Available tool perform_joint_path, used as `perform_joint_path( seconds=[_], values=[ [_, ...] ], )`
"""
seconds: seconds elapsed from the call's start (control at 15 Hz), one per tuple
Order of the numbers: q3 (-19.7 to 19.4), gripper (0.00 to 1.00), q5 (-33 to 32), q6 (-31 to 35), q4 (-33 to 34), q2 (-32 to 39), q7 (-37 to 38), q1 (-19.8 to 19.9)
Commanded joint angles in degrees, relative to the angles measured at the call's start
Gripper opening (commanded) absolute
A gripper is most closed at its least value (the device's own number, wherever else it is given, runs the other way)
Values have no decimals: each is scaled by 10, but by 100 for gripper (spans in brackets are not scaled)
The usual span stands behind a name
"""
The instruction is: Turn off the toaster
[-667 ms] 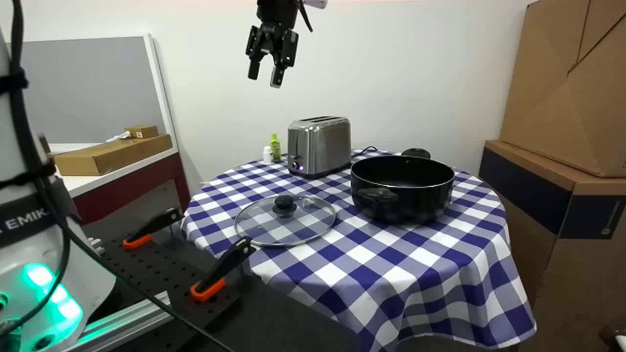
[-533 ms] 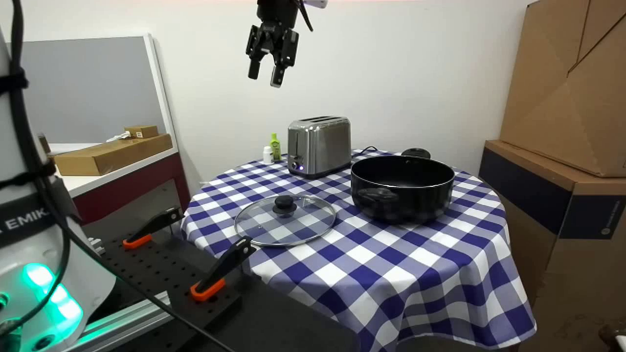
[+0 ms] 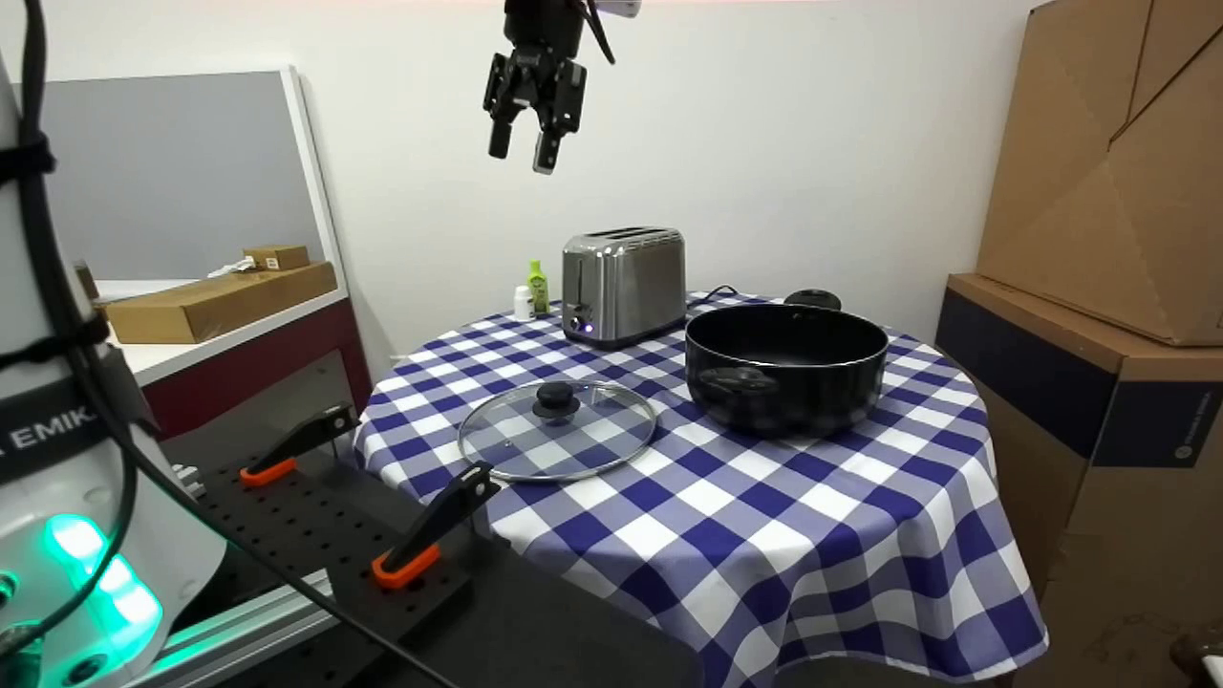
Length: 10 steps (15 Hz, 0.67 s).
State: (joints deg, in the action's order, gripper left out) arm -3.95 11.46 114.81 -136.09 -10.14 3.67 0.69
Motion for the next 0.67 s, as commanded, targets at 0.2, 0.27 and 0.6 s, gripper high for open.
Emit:
perform_joint_path(
  seconds=[0.2,0.27,0.6],
  values=[
    [35,100,-78,268,-42,66,53,1],
    [40,100,-97,309,-46,84,69,0],
    [42,100,-193,476,-19,208,169,-23]
  ],
)
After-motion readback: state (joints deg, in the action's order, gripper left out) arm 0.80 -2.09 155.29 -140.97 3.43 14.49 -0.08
